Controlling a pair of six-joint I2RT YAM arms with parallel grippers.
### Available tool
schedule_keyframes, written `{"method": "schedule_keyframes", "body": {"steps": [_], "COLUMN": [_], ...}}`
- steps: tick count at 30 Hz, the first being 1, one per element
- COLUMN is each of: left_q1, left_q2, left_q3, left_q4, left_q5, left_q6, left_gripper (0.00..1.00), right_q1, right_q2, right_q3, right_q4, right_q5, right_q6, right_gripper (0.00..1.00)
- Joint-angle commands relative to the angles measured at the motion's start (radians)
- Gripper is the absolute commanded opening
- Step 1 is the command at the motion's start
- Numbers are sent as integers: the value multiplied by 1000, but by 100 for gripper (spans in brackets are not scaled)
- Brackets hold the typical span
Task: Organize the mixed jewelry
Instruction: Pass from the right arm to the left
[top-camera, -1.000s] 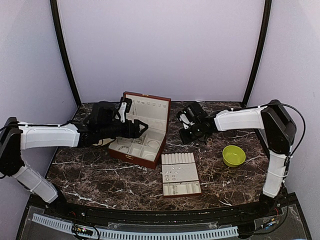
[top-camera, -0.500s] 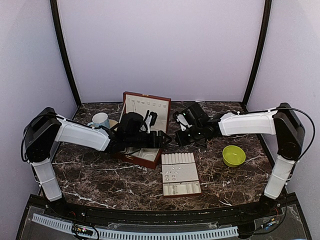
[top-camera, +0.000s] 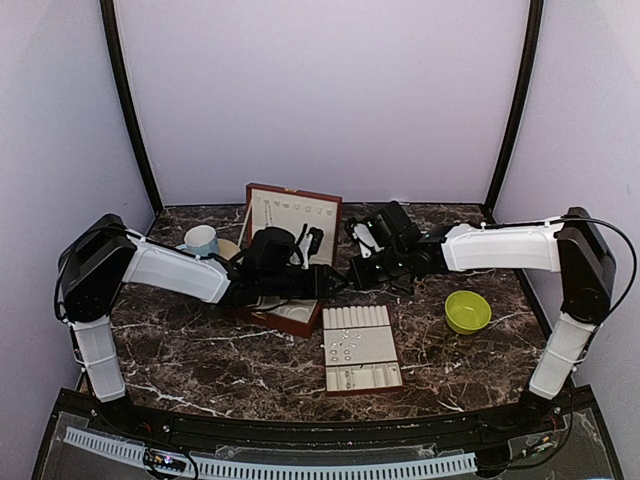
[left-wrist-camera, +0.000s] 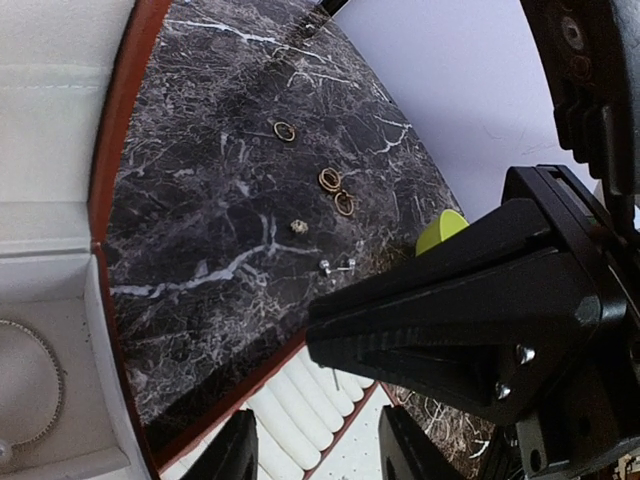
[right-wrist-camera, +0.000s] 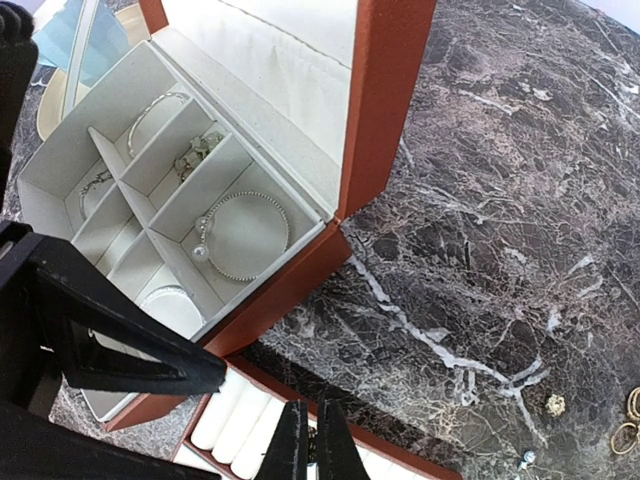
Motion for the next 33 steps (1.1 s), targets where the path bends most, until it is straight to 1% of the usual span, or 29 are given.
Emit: {"method": "schedule_keyframes", "body": {"steps": [1,7,11,14,28,32,33], "left_q1": [-12,-13,-15,-19,-21,-21,-22], "left_q2": [6,20,32,35,57,57,57], "left_q3": [39,58,69,70,93,97,99], "left_q4": [16,5,-3,-5,-19,-17,-17], "left_q5": [29,34,45,44,29,20,19], "left_q6": [-2,1,-1,-2,3,4,5], "left_gripper": [45,43,35,30,27,23,20], "right_q1": [12,15,15,15,16,19,19], "right_q2": [-36,-45,-47,-47,-45,-47,-47], "right_q3": [3,0,2,3,5,0,-1], "right_q4": [25,23,23,21,29,32,32], "right_q5": [-2,-2,0,4,-18,-18,-18], "right_q6": [11,11,6,3,1,0,0], "right_gripper": [0,0,0,0,1,1,1]}}
